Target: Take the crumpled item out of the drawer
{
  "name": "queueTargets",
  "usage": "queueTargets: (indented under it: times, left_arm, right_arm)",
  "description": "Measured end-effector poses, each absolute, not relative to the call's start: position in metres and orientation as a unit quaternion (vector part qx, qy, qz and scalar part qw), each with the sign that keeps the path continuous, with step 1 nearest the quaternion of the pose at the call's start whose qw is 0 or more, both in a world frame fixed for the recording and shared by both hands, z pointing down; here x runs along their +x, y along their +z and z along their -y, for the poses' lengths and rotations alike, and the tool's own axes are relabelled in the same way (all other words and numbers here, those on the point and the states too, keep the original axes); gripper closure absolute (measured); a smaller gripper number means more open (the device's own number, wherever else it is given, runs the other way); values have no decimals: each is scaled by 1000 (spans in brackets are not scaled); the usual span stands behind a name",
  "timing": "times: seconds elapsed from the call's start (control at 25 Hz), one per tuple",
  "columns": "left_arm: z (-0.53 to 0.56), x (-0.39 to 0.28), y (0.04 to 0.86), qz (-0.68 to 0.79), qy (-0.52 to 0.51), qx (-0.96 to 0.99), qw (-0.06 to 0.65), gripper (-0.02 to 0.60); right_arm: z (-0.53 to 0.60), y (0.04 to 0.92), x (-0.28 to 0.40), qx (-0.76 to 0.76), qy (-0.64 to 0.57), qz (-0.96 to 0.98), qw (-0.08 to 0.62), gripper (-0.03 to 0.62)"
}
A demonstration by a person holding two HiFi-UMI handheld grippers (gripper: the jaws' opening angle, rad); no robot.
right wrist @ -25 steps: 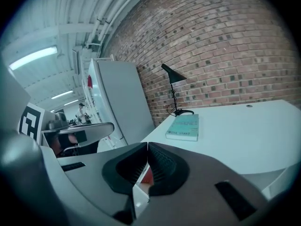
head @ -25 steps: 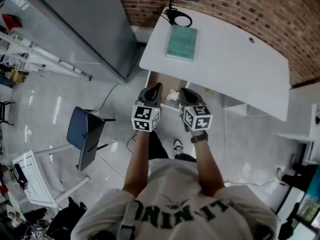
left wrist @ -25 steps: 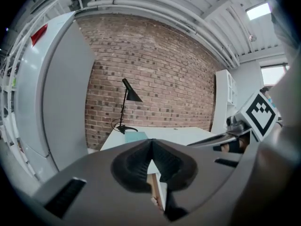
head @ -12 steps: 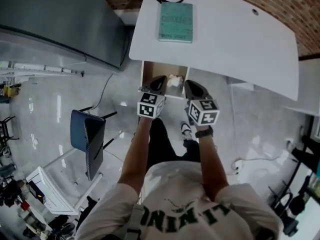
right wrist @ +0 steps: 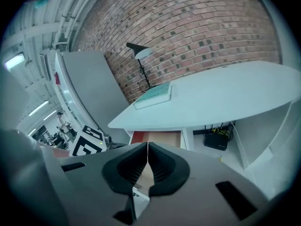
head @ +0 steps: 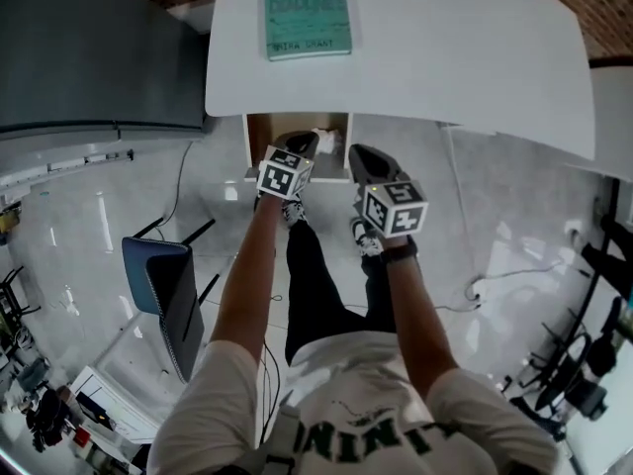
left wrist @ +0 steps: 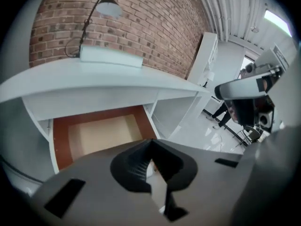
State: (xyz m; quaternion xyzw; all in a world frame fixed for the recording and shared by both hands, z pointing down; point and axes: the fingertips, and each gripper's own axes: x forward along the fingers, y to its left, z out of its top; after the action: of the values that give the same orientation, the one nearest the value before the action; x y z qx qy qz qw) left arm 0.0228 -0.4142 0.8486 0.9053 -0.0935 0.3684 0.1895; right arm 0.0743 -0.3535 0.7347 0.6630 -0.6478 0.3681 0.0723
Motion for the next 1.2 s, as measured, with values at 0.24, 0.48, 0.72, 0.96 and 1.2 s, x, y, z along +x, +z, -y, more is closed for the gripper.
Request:
queueTargets:
  times: [0.24,0.48,0.72,0.96,1.2]
  left_arm:
    - [407,40,920,20,441,879,182,514]
    - [389,40,982,-28,514,845,143,444]
    - [371,30,1020,-71,582,800,129,420]
    - [373,36,1027,-73,604,786,112,419]
    - [384,47,1044,-53,609,790,42,417]
  right_arm:
    - [354,774,87,674,368,636,76,589]
    - [347,804,90,686,357,627,94,589]
    - [346,811,92,687,357,628,82,589]
    - [339,818,104,689,365,620,85,589]
    - [337,820,109,692,383,606,88,589]
